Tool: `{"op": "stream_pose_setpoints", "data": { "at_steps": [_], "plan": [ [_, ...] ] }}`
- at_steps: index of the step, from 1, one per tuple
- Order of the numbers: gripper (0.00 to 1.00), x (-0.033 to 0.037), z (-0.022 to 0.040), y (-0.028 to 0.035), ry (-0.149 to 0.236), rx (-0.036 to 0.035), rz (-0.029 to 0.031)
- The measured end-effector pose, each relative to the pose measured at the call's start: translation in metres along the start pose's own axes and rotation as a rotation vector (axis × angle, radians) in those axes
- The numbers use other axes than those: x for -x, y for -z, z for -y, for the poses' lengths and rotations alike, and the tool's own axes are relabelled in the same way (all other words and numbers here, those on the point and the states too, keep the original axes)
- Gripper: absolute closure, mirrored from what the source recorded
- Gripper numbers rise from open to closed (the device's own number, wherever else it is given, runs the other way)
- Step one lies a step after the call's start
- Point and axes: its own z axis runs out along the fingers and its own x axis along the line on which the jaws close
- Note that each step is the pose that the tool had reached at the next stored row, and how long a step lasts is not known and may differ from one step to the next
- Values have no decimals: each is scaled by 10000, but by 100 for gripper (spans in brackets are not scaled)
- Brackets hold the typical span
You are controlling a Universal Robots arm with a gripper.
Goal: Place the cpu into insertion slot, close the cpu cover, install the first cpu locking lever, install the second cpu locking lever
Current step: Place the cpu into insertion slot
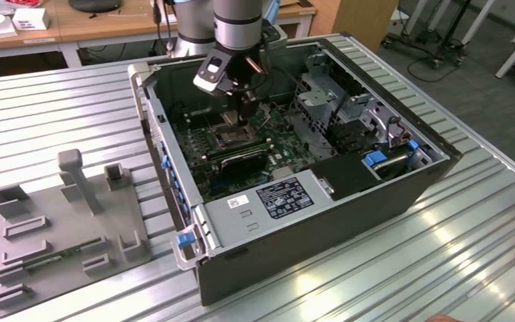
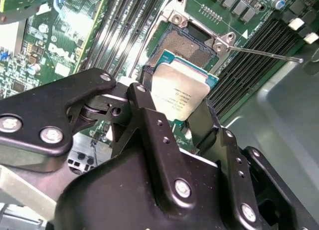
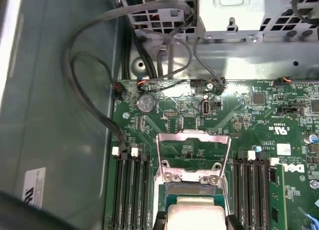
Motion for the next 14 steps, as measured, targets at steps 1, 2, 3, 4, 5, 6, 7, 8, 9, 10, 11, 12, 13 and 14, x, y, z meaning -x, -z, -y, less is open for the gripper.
{"op": "stream_pose_setpoints", "data": {
  "at_steps": [1, 2, 3, 4, 5, 6, 7, 8, 9, 10, 11, 12, 13, 14],
  "plan": [
    [46, 0, 1, -14, -25, 11, 2],
    [46, 0, 3, -26, -31, 25, 3],
    [46, 1, 5, -40, -33, 48, 3],
    [46, 1, 8, -53, -32, 76, 4],
    [46, 1, 11, -67, -31, 100, 4],
    [46, 1, 15, -82, -31, 112, 3],
    [46, 1, 20, -94, -32, 114, 2],
    [46, 1, 27, -105, -36, 114, 3],
    [46, 1, 37, -114, -46, 115, 5],
    [46, 1, 48, -121, -57, 114, 6],
    [46, 2, 56, -132, -63, 114, 7],
    [46, 2, 62, -145, -69, 115, 6],
    [46, 2, 65, -160, -75, 115, 7],
    [46, 2, 66, -174, -83, 115, 8]
  ]
}}
